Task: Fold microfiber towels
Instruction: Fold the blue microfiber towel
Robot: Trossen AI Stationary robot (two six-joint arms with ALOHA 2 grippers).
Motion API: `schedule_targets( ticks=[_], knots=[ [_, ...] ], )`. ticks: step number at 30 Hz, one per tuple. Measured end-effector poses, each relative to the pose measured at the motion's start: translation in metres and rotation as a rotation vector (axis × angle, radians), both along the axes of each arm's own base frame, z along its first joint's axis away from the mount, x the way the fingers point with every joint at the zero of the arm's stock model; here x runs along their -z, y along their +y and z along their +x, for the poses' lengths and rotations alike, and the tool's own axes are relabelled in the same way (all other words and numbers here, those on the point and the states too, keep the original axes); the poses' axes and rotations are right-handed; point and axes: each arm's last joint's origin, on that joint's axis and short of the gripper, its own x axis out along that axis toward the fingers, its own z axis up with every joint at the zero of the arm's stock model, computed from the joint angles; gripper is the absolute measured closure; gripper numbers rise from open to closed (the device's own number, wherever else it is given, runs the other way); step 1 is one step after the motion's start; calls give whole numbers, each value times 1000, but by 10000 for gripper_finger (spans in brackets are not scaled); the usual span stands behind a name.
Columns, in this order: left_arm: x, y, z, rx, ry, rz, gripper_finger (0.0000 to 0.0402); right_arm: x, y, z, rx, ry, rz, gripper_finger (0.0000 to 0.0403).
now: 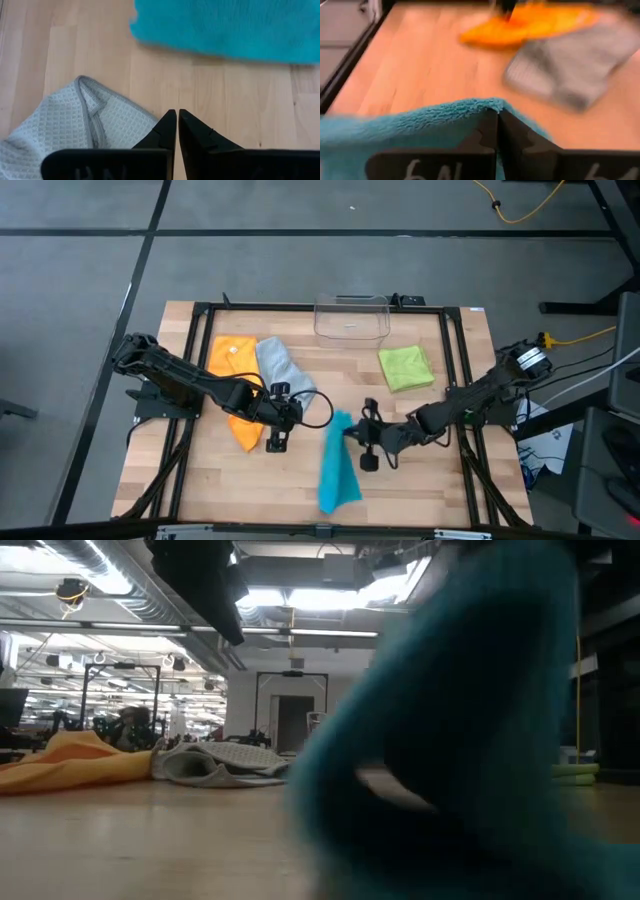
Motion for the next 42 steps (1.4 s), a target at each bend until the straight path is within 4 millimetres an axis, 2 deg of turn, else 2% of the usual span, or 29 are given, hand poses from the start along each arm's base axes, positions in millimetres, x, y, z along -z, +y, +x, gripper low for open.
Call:
schedule_targets(
  ticks=[4, 9, 17, 25, 33, 38, 42],
  knots=[
    [0, -1, 0, 3, -6, -2, 388, -41, 1, 9, 77, -90, -121, 399],
    [0, -5, -1, 17, -7, -2, 388, -79, 8, 15, 110, -81, -235, 399],
    [0, -15, -5, 52, -6, -2, 388, -115, 16, 10, 220, -51, -355, 399],
    [0, -25, -9, 87, -6, -2, 388, -121, 19, 7, 258, -44, -403, 399],
    [0, -26, -9, 90, -5, -1, 388, -118, 5, 8, 309, 34, -561, 399],
    [0, -26, -9, 89, -5, -2, 388, -116, 7, 9, 208, 65, -573, 399],
    [0, -26, -9, 85, -8, 5, 388, -109, 15, 13, -27, 99, -406, 399]
  ],
)
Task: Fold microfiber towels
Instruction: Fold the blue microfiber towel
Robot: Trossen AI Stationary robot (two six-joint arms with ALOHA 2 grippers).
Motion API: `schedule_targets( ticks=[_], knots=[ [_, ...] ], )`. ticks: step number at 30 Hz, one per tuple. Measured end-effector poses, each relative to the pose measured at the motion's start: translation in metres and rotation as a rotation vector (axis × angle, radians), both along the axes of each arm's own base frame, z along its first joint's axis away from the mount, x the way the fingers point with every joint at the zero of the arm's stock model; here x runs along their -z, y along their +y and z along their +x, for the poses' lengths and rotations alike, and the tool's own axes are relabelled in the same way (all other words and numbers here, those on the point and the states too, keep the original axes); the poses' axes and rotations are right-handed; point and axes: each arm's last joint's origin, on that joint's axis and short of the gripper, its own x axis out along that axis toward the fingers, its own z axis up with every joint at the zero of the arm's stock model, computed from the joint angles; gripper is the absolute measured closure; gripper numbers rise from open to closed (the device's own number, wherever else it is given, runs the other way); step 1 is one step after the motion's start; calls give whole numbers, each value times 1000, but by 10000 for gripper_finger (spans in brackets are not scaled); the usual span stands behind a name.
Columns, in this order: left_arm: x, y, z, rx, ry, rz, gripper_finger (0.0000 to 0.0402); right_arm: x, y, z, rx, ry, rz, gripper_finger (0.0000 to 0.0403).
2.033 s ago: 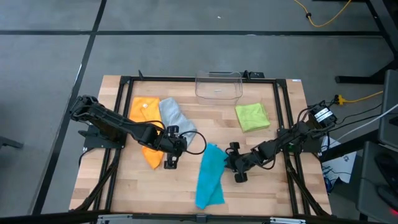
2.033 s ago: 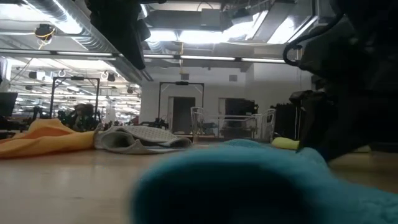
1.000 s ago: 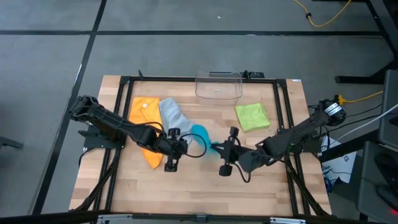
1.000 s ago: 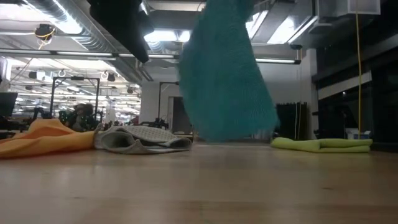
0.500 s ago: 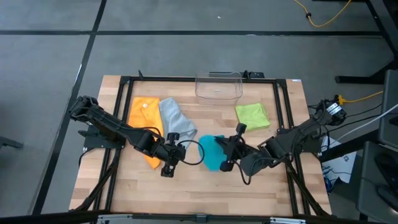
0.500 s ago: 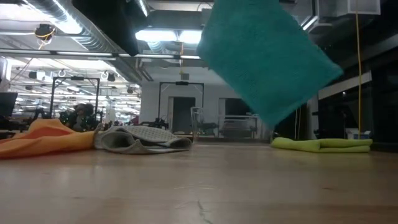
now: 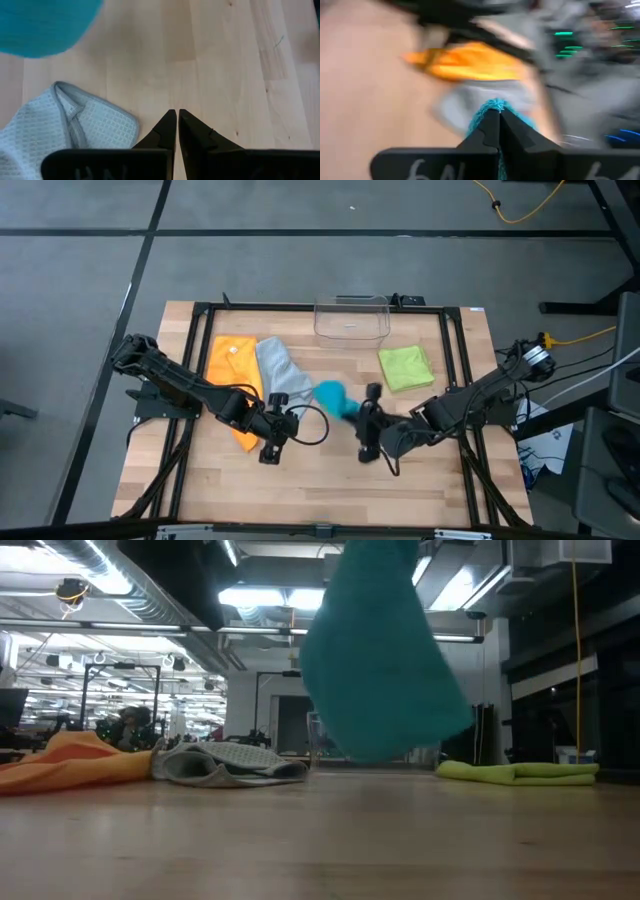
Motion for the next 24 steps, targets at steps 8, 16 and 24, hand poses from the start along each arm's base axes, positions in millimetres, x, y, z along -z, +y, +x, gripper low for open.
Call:
schedule_targets(
  ticks=[8, 16, 24],
  knots=[
    [0, 1, 1, -21, -17, 33, 388, 51, 28, 17, -223, 282, 430, 355],
    [-1, 1, 1, -26, -21, 28, 388, 86, 37, 28, -137, 362, 490, 340],
    [-1, 1, 1, -27, -25, 26, 388, 86, 50, 16, -134, 420, 570, 348]
  ],
)
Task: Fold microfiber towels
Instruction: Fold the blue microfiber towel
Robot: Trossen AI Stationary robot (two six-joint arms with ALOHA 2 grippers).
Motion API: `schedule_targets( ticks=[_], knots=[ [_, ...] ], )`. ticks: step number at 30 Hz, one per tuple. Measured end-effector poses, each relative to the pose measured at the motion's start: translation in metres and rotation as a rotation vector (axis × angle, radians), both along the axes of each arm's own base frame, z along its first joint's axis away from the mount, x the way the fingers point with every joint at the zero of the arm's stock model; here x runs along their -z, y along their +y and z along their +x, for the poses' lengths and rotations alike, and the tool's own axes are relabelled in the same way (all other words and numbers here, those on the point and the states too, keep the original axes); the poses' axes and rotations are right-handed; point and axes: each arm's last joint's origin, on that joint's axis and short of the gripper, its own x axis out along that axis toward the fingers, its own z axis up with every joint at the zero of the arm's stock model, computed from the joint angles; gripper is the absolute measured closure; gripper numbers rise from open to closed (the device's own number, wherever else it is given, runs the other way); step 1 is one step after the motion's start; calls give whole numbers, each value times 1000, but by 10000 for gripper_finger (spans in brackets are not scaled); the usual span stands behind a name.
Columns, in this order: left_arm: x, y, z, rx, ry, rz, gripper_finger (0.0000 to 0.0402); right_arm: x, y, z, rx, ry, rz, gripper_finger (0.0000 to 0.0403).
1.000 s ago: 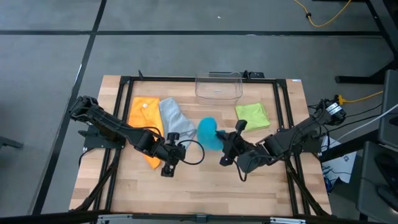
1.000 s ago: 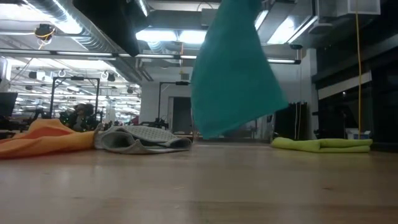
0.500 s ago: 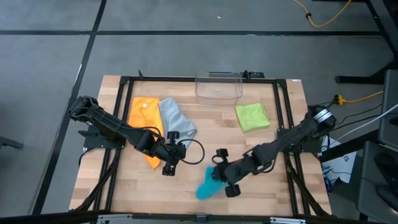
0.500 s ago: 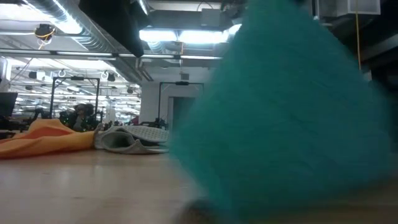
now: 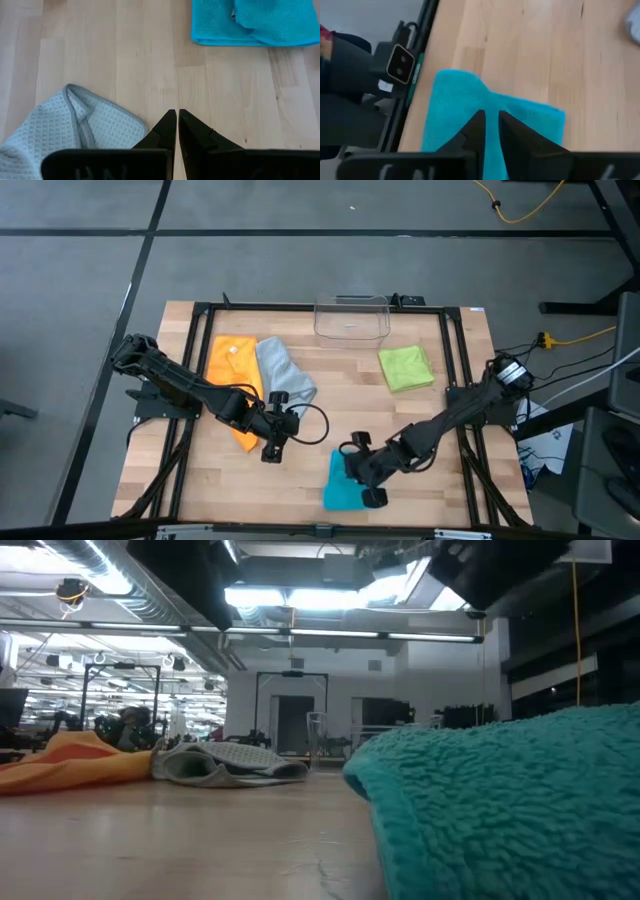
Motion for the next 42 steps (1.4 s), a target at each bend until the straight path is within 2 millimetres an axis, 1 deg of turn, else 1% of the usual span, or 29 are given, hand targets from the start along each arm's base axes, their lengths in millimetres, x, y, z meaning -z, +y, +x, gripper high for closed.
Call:
schedule_targets(
  ticks=[3, 7, 10, 13, 16, 20, 25, 31, 34, 42],
  knots=[
    [0, 0, 0, 0, -5, -2, 388, 9, 3, -6, 60, 49, -39, 349],
    [-1, -1, 1, 5, -15, -2, 388, 24, 1, -11, 208, 91, -153, 349],
    [-1, -1, 2, 5, -23, -5, 388, 35, 0, -11, 245, 139, -179, 351],
    [-2, -1, 3, 5, -33, -9, 388, 43, -4, -6, 265, 186, -152, 356],
    [-2, -1, 3, 5, -32, -8, 388, 53, -10, 2, 241, 263, -84, 365],
    [-1, -1, 3, 5, -32, -8, 388, 61, -19, 13, 198, 292, -31, 379],
    [5, 0, 1, 5, -19, -2, 388, 81, -40, 24, 238, 389, -32, 396],
    [19, 2, -5, 4, 27, 18, 388, 86, -65, 36, 268, 407, -41, 392],
    [21, 3, -6, 4, 33, 20, 388, 85, -86, 42, 325, 375, -119, 389],
    [21, 2, -4, 4, 16, 13, 388, 88, -142, 53, 425, 337, -349, 398]
  ],
)
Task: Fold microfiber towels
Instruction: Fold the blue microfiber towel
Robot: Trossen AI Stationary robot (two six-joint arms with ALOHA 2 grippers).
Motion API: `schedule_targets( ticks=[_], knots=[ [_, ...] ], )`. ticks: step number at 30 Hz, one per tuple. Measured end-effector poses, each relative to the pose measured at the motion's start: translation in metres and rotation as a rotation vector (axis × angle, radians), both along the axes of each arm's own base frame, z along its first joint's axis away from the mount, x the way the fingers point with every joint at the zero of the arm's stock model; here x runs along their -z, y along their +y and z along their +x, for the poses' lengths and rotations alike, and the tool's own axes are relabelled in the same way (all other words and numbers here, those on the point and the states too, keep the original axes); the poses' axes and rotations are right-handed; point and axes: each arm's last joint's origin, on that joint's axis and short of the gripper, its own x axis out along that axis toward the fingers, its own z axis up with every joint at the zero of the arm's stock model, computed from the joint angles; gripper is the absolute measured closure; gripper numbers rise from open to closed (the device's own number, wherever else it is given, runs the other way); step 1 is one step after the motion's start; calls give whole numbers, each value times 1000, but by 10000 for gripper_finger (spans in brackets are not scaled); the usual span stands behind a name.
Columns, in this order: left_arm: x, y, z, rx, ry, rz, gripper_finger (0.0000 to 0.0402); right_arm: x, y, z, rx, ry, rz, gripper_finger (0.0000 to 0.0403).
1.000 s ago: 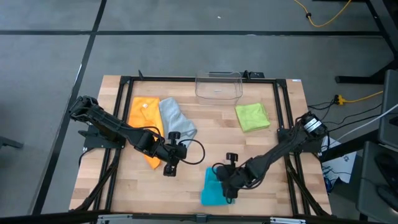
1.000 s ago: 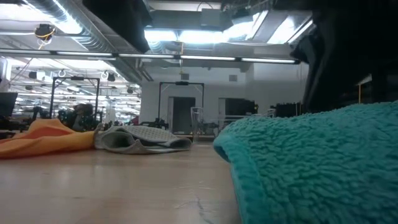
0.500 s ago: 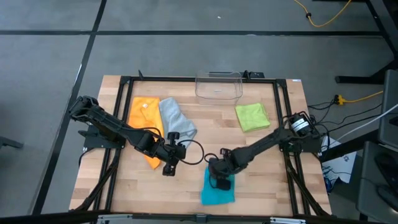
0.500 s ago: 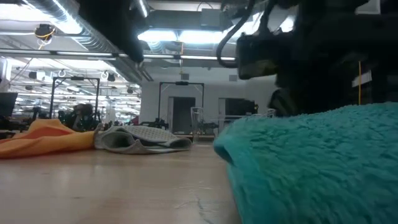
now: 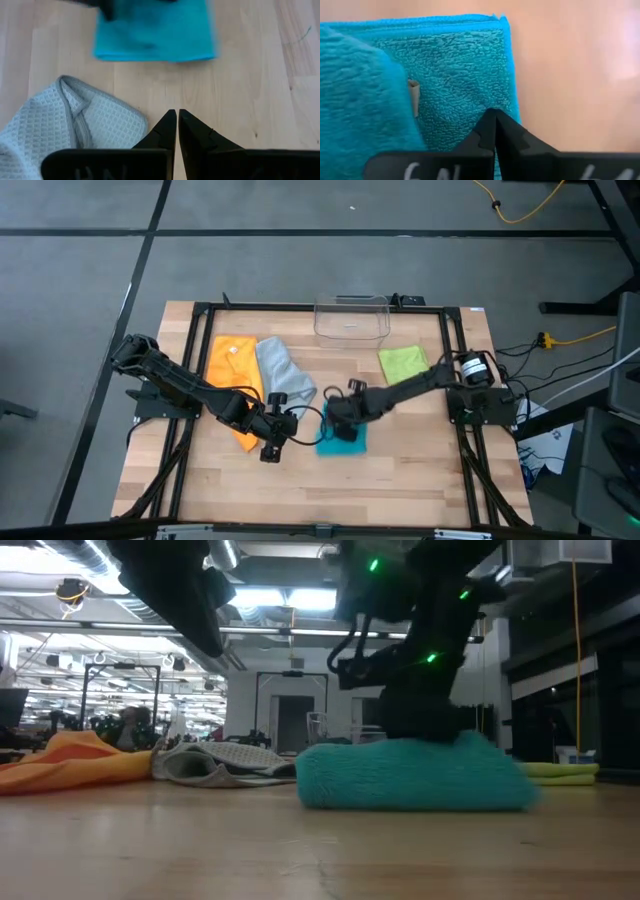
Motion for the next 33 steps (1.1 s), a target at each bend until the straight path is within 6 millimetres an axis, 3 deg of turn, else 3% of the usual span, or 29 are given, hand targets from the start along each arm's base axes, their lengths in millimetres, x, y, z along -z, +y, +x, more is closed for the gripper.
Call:
schedule_targets(
  ticks=[5, 12, 22, 33],
  knots=[
    [0, 0, 0, 0, 0, 0, 388, -7, -19, 6, 36, 19, 23, 382],
    [0, 0, 0, 0, 0, 0, 388, -27, -17, 14, 23, 30, 81, 388],
    [0, 0, 0, 0, -1, 0, 388, -30, 15, 14, -48, 37, 352, 390],
    [-1, 2, 1, -37, -28, 59, 388, -35, 68, 9, -103, -27, 471, 394]
  ],
)
